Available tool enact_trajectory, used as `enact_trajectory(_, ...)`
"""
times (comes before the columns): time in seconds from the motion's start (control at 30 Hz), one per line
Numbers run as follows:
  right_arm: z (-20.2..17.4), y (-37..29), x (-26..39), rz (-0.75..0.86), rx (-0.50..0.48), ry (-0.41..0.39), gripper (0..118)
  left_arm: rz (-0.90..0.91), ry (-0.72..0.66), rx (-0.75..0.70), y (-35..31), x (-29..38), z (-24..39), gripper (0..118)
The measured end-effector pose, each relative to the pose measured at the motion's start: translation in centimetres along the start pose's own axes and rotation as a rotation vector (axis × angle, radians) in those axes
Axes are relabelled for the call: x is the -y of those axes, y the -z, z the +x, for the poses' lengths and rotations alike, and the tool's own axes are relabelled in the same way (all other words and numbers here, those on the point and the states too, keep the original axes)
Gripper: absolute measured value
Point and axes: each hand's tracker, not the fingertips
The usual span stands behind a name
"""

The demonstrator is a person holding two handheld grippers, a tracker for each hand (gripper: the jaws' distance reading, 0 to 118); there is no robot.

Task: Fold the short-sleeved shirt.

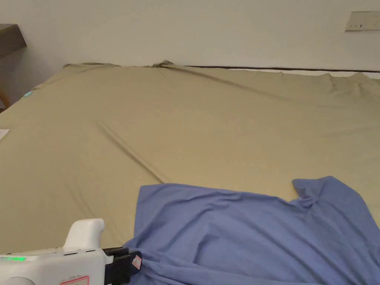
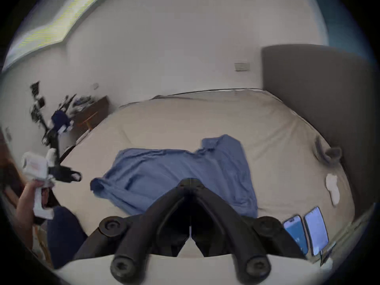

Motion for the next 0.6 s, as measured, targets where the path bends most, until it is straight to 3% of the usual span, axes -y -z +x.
enact_trajectory(0.1, -1.3, 0.5, -0.8, 0.021, -0.094, -0.022, 2, 0.0, 0.057, -0.015, 2.3, -3.1, 0.0, 0)
enact_trajectory(0.2, -1.9, 1.0, -1.3, 0.017, -0.107, -0.026, 2, 0.011, 0.111, -0.057, 5.7, -8.2, -1.1, 0)
enact_trajectory(0.23, -2.0, 1.3, -1.3, 0.008, -0.118, -0.039, 2, 0.021, 0.127, -0.088, 7.1, -10.3, -2.1, 6)
enact_trajectory(0.27, -2.1, 1.5, -1.2, 0.0, -0.118, -0.053, 2, 0.022, 0.152, -0.143, 8.3, -11.8, -2.6, 67)
enact_trajectory(0.3, -2.3, 1.9, -1.1, -0.014, -0.108, -0.075, 2, -0.002, 0.198, -0.196, 10.6, -13.6, -3.2, 118)
enact_trajectory(0.37, -0.9, 3.1, 0.4, -0.049, -0.101, -0.106, 2, 0.003, 0.173, -0.282, 14.6, -15.7, -5.7, 118)
enact_trajectory(0.43, -0.7, 4.2, 0.8, -0.089, -0.102, -0.113, 2, -0.126, 0.131, -0.269, 19.4, -18.4, -7.2, 118)
enact_trajectory(0.6, 0.0, 6.1, 1.6, -0.156, -0.125, -0.067, 2, -0.252, 0.195, -0.426, 25.9, -17.6, -9.6, 118)
